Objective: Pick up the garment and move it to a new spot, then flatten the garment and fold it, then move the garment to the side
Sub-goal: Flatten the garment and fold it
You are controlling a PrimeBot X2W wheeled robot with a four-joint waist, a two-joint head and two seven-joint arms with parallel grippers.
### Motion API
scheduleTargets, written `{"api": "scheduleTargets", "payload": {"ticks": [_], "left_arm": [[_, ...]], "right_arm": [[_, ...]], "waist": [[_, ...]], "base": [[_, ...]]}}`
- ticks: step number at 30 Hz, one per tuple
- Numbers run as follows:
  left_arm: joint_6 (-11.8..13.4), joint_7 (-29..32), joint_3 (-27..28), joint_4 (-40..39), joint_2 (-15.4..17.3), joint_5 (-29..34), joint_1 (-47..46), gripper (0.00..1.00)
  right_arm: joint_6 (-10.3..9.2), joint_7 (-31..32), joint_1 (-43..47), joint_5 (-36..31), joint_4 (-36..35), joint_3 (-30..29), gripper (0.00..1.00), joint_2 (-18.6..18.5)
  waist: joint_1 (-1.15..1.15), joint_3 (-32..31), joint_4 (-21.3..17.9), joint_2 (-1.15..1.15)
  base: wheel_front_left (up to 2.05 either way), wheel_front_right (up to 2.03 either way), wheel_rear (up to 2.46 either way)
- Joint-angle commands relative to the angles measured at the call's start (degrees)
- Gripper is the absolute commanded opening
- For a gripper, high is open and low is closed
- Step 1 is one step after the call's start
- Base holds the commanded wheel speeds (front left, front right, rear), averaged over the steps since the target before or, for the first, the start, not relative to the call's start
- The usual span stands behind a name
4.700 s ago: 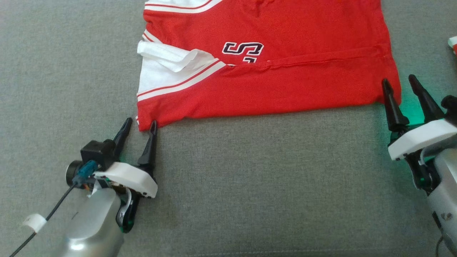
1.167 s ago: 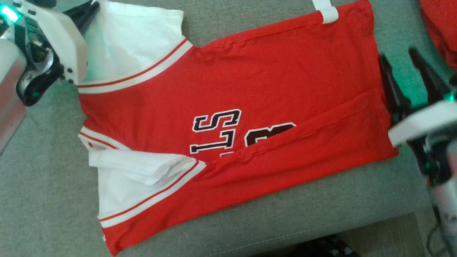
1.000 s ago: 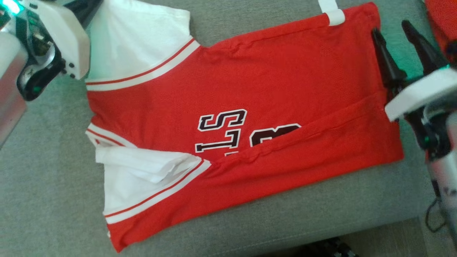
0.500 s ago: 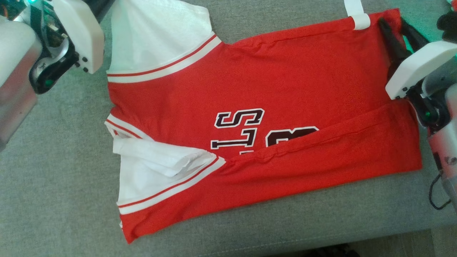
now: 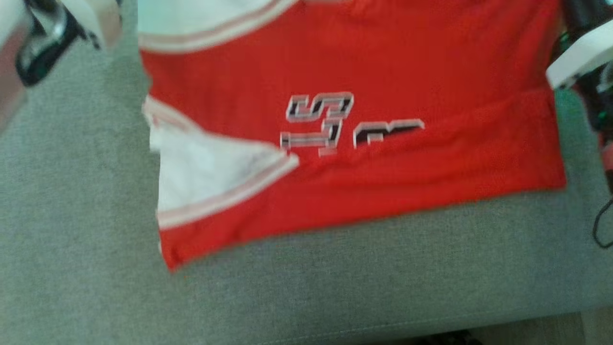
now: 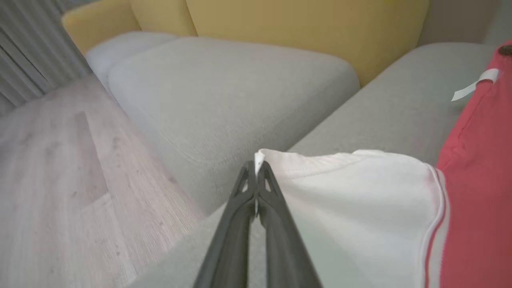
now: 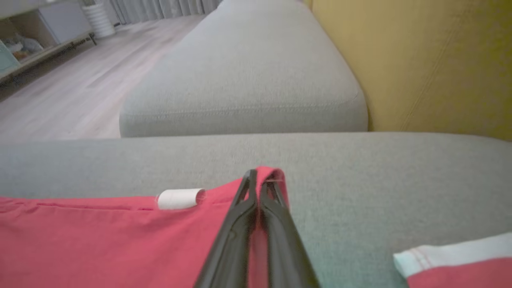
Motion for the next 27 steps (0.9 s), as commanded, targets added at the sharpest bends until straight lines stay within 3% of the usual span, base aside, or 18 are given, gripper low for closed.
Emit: {"api": "scheduleTargets", "payload": {"ticks": [1, 7, 15, 27], "left_arm": [[0.11, -1.74, 3.17, 0.20, 1.28, 0.47, -4.08, 0.00], [0.11, -4.75, 2.70, -1.15, 1.45, 0.52, -3.62, 0.00], [0.26, -4.81, 2.11, -10.61, 7.69, 4.25, 6.59, 0.00], [6.40, -4.56, 2.03, -25.70, 13.39, 6.98, 23.44, 0.00]], "right_arm": [[0.37, -1.12, -1.08, 0.62, -1.76, -0.75, 0.00, -1.40], [0.37, -0.88, 0.73, 2.98, -2.74, -1.34, 0.00, -3.13], [0.37, -0.67, 12.78, 5.35, -7.39, -4.37, 0.00, -7.02], [0.37, 0.87, 26.97, 5.73, -13.24, -9.83, 0.00, -7.44]], "waist": [[0.00, -0.37, 0.28, 0.00], [0.00, -2.10, 1.66, 0.00], [0.00, -5.28, 4.39, 0.00], [0.00, -8.37, 6.51, 0.00]], "base": [[0.00, 0.00, 0.00], [0.00, 0.00, 0.00], [0.00, 0.00, 0.00], [0.00, 0.00, 0.00]]}}
